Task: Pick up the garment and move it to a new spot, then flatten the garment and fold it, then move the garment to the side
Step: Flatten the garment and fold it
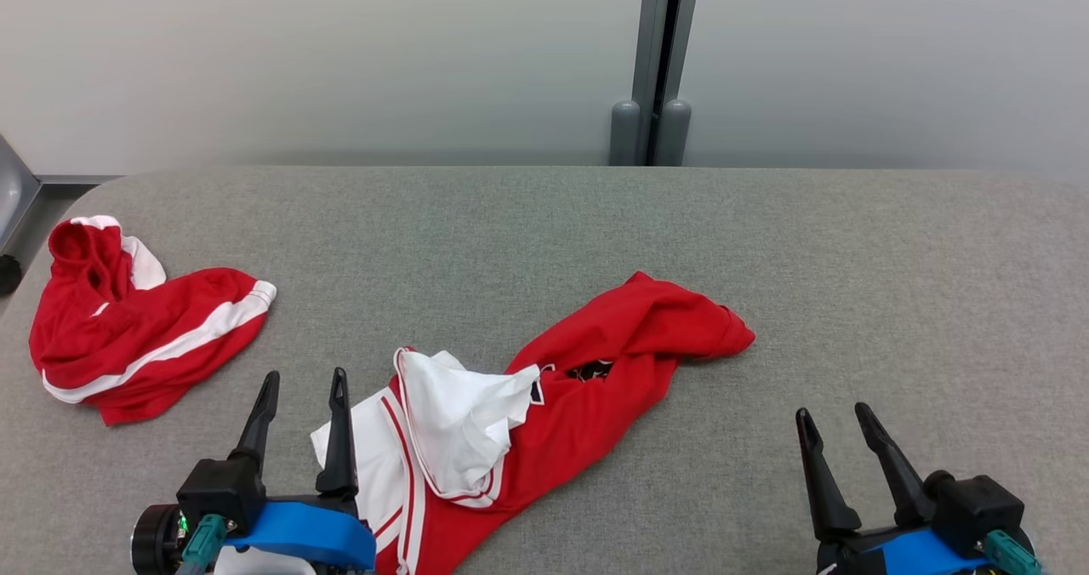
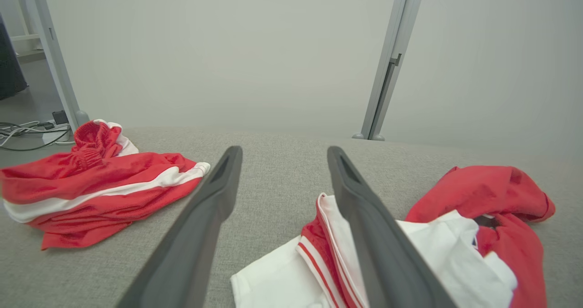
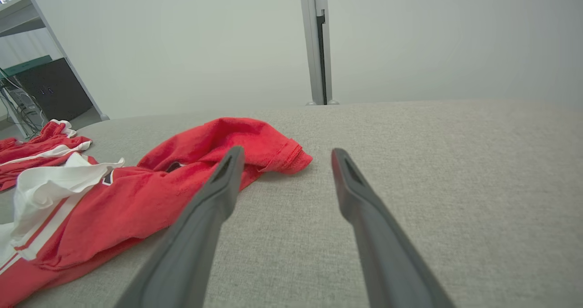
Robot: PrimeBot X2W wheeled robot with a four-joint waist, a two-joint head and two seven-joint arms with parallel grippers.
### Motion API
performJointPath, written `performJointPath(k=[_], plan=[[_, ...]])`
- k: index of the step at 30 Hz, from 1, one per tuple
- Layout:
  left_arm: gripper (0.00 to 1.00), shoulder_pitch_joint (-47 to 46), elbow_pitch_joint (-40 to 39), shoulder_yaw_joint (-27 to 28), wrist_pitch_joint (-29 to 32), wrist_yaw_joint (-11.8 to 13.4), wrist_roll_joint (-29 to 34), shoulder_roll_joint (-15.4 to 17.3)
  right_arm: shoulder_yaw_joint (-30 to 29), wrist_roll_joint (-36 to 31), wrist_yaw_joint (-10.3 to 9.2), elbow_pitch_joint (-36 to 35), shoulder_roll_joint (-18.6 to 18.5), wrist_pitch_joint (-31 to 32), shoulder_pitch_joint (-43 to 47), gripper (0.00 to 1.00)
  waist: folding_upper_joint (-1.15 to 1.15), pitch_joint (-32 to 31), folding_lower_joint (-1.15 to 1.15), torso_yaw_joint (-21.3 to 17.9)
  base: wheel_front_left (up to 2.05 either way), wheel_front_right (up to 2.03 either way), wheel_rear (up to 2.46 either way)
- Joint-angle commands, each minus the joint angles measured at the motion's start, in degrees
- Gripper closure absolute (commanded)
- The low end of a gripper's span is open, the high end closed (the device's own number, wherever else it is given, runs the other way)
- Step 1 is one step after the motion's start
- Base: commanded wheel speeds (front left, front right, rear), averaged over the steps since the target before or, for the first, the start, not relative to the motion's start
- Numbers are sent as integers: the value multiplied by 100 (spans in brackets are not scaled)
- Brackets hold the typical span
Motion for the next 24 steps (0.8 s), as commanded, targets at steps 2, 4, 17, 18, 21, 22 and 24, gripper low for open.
performJointPath(k=[2, 4, 17, 18, 21, 22, 24], plan=[[0, 34, 0, 8, -15, -13, 72, -3, -33, -64, 3, -63, 67, -23, 142, 0, 0, -5, 0, -27, 0, 0, 0], [0, 21, 3, -25, -15, -19, 116, -3, -18, -80, 3, -63, 102, -23, 151, 0, 0, -5, 0, -52, 0, 0, 0], [0, -270, 181, -1082, -15, -154, 286, -3, 50, -113, 3, -4, 144, -23, -132, 0, 0, 24, 0, -204, 0, 0, 0], [0, -279, 261, -1191, -15, -161, 300, -3, 54, -107, 3, -3, 144, -23, -124, 0, 0, 36, 0, -220, 0, 0, 0], [0, -317, 550, -1457, -15, -168, 356, -2, 53, -77, 3, 23, 146, -23, -97, 0, 0, 67, 0, -271, 0, 0, 0], [0, -317, 682, -1534, -15, -171, 391, -1, 48, -64, 3, 26, 148, -22, -93, 0, 0, 77, 0, -288, 0, 0, 0], [0, -343, 920, -1618, -14, -169, 374, 0, 43, -54, 3, 30, 148, -22, -105, 0, 0, 111, 0, -329, 0, 0, 0]])
